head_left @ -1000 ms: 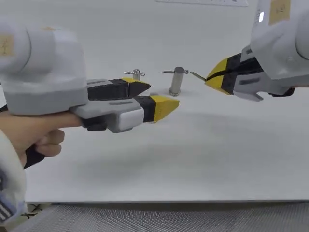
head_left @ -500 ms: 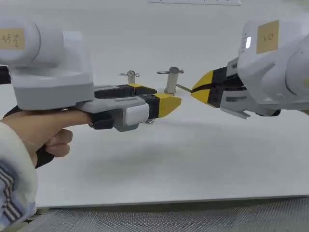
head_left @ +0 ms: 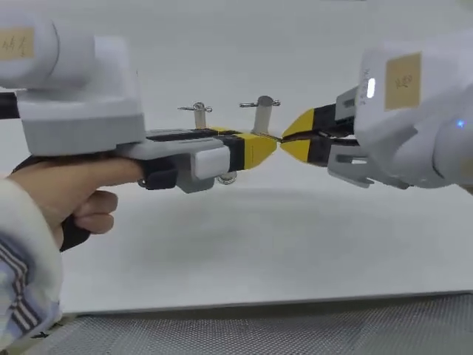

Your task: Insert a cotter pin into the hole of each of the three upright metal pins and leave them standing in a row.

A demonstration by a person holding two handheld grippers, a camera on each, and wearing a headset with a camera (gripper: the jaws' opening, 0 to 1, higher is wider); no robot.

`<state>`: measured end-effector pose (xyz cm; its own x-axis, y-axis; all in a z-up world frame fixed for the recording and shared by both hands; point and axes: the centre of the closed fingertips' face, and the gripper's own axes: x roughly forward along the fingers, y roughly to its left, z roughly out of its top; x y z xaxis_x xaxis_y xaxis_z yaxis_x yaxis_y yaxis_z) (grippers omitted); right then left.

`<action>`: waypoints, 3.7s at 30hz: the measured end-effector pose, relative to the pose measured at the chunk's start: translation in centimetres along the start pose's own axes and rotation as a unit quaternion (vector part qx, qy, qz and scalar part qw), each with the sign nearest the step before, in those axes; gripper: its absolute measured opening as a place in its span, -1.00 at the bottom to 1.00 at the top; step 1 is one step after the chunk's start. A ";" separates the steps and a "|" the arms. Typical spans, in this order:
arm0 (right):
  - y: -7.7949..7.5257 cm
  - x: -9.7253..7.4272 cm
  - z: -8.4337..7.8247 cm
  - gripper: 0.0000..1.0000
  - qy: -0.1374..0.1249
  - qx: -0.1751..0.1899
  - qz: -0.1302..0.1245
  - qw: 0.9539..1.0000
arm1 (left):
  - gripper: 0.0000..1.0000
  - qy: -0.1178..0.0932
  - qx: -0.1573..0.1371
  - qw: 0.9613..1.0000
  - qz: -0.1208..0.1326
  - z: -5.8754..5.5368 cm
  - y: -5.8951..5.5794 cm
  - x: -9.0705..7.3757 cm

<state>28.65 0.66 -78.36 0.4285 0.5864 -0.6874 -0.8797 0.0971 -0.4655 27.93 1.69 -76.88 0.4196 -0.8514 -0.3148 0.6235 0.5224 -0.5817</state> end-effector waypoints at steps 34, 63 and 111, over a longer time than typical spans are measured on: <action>0.6 -0.1 0.8 -0.96 -0.009 -0.014 -0.003 1.000 | -0.96 0.001 -0.025 1.000 -0.010 -0.5 0.0 0.0; 1.1 -0.3 1.0 -0.96 -0.011 -0.018 -0.003 1.000 | -0.98 0.024 -0.016 1.000 -0.005 -0.9 -0.5 0.1; 3.9 -1.9 0.4 -0.76 -0.058 0.121 0.131 0.982 | -1.00 0.038 0.279 0.951 -0.125 -2.0 -4.6 -0.9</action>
<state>24.34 0.19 -78.62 0.1671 0.7037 -0.6905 -0.9859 0.1113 -0.1252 23.39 0.02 -75.42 0.1775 -0.9423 -0.2839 0.9593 0.2300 -0.1636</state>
